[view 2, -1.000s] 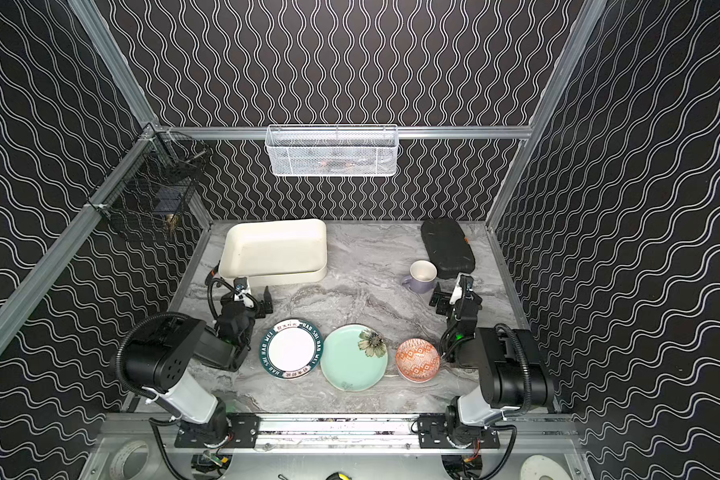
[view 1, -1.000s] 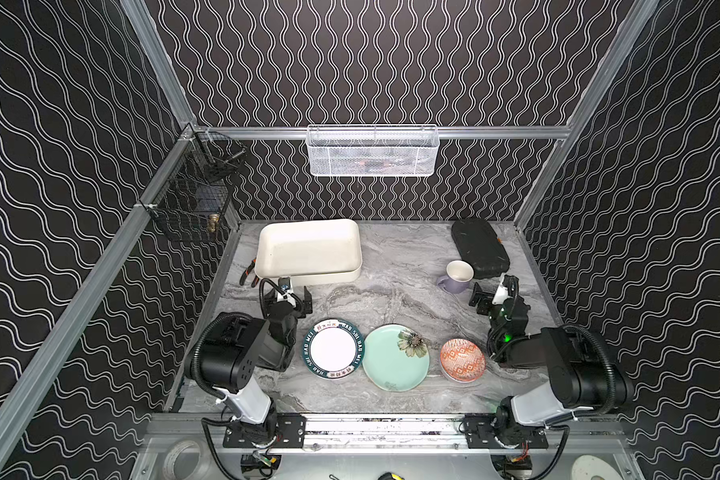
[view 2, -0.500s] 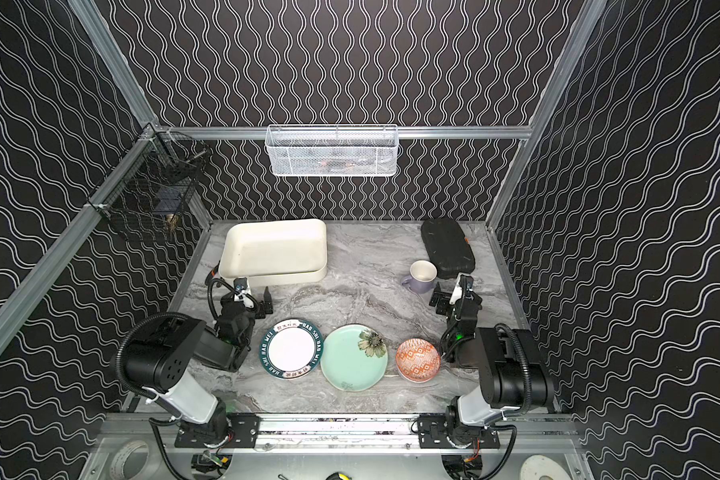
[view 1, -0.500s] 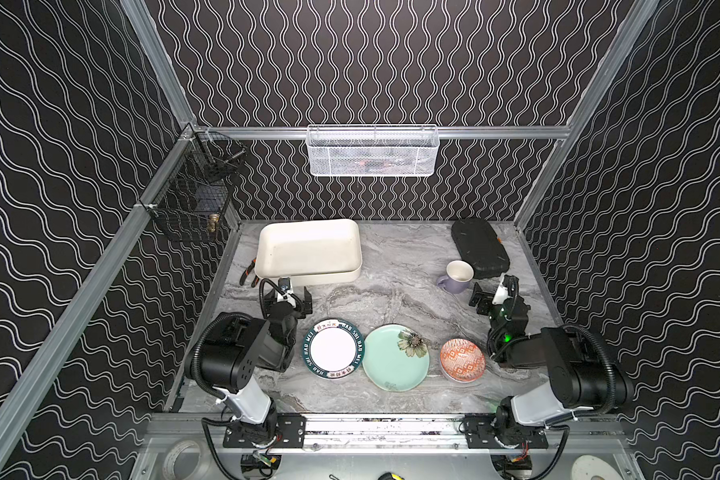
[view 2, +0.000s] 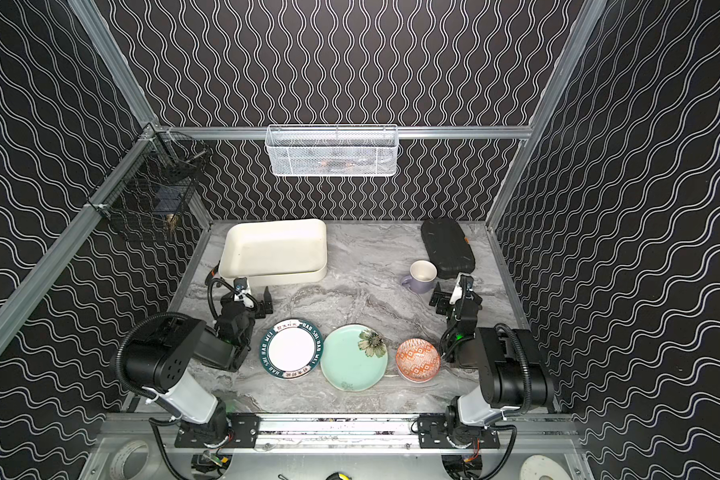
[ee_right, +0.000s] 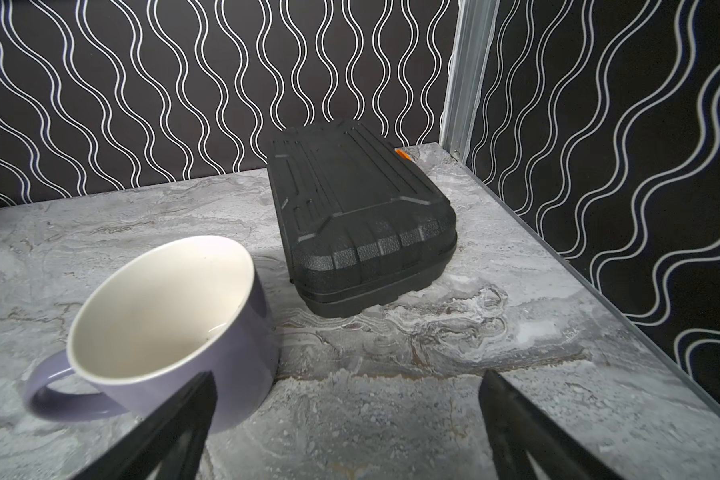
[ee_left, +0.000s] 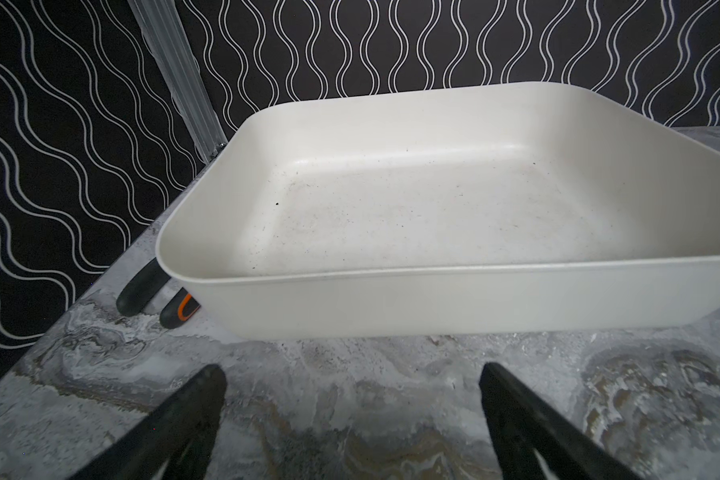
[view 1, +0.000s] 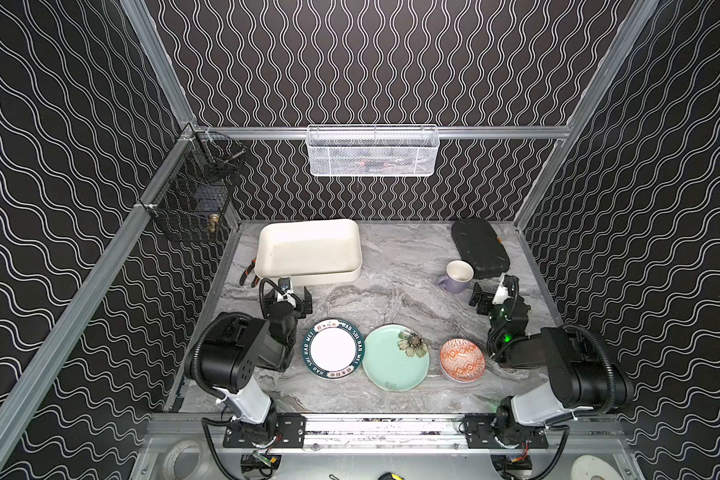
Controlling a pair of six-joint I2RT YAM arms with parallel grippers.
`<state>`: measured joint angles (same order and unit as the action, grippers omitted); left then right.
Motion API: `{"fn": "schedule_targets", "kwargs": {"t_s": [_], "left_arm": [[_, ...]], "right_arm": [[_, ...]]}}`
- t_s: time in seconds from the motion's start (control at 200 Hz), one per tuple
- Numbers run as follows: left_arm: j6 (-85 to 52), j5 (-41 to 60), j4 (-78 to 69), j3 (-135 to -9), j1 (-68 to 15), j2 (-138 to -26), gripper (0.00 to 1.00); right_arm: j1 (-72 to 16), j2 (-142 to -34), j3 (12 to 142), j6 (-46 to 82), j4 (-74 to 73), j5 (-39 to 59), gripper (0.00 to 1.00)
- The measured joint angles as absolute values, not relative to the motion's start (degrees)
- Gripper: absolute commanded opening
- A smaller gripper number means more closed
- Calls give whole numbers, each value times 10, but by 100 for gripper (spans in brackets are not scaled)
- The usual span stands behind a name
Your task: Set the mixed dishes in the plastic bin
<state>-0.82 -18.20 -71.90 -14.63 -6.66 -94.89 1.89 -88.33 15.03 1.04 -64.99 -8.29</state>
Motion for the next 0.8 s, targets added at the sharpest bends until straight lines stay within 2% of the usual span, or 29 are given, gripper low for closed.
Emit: {"fn": "schedule_targets", "kwargs": {"t_s": [0.32, 0.49, 0.626, 0.726, 0.801], "left_arm": [[-15, -171, -709, -150, -63, -949, 99], [-16, -167, -703, -149, -63, -943, 94], [-15, -155, -605, -195, -63, -878, 95], [-13, -155, -538, -245, -63, -825, 96], [-12, -161, -465, -294, -63, -804, 96]], "right_arm": [[19, -884, 150, 10, -650, -83, 99], [5, -882, 136, 8, -665, -104, 99], [-13, -851, 129, 5, -664, -147, 99], [-40, -795, 196, -1, -563, -205, 99], [-46, -776, 302, 1, -448, -236, 99]]}}
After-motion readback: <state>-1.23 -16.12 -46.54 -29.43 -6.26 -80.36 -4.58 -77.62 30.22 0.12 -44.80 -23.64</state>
